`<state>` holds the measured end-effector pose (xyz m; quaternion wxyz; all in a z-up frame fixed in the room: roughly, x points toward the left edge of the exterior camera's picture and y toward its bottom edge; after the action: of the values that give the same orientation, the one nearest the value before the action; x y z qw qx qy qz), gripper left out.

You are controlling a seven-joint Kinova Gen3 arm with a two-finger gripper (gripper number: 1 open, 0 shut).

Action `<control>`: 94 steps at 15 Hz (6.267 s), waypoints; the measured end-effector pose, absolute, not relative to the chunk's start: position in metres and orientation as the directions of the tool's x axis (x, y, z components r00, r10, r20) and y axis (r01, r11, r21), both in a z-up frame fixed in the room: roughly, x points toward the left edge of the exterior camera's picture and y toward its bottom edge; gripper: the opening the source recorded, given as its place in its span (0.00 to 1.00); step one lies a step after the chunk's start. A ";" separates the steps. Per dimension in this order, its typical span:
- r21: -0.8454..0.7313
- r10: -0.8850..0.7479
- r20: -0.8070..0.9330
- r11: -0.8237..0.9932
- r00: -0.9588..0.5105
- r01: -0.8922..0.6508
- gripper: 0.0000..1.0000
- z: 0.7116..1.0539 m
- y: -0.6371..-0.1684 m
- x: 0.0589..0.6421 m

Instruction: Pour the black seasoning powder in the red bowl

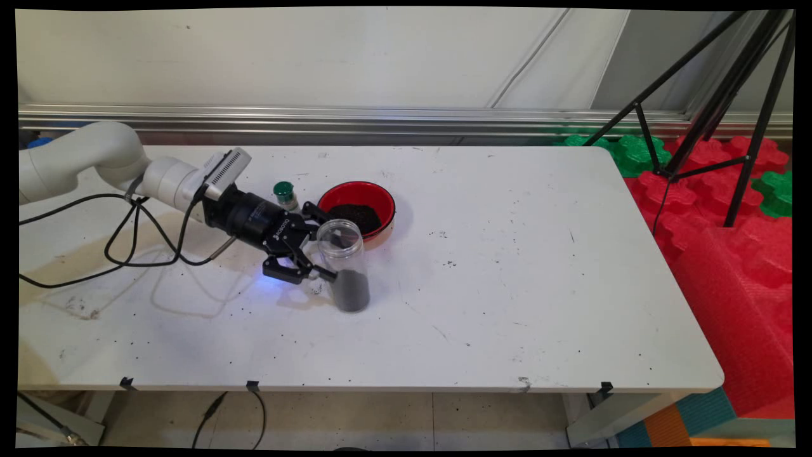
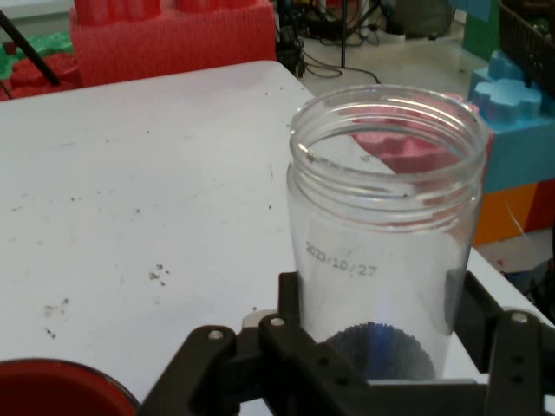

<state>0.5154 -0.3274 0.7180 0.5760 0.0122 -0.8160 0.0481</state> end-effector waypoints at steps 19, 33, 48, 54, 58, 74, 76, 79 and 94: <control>-0.097 0.038 0.974 0.962 -0.224 -0.257 0.00 0.815 -0.379 0.530; -0.293 0.160 0.922 0.884 -0.353 -0.364 0.00 0.832 -0.429 0.567; -0.626 0.419 0.716 0.739 -0.558 -0.248 0.00 0.806 -0.457 0.596; -0.759 0.552 0.567 0.638 -0.611 -0.127 0.00 0.799 -0.454 0.599; -0.815 0.614 0.485 0.575 -0.623 -0.069 0.00 0.798 -0.451 0.598; -0.937 0.775 0.116 0.292 -0.621 0.189 0.00 0.791 -0.432 0.592; -0.939 0.784 0.078 0.265 -0.616 0.219 0.00 0.787 -0.430 0.591; -0.938 0.796 0.020 0.225 -0.605 0.264 0.00 0.780 -0.428 0.590; -0.901 0.806 -0.271 -0.021 -0.526 0.433 0.00 0.766 -0.421 0.581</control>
<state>0.5814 -0.4213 0.7663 0.1697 -0.4564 -0.6787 0.5498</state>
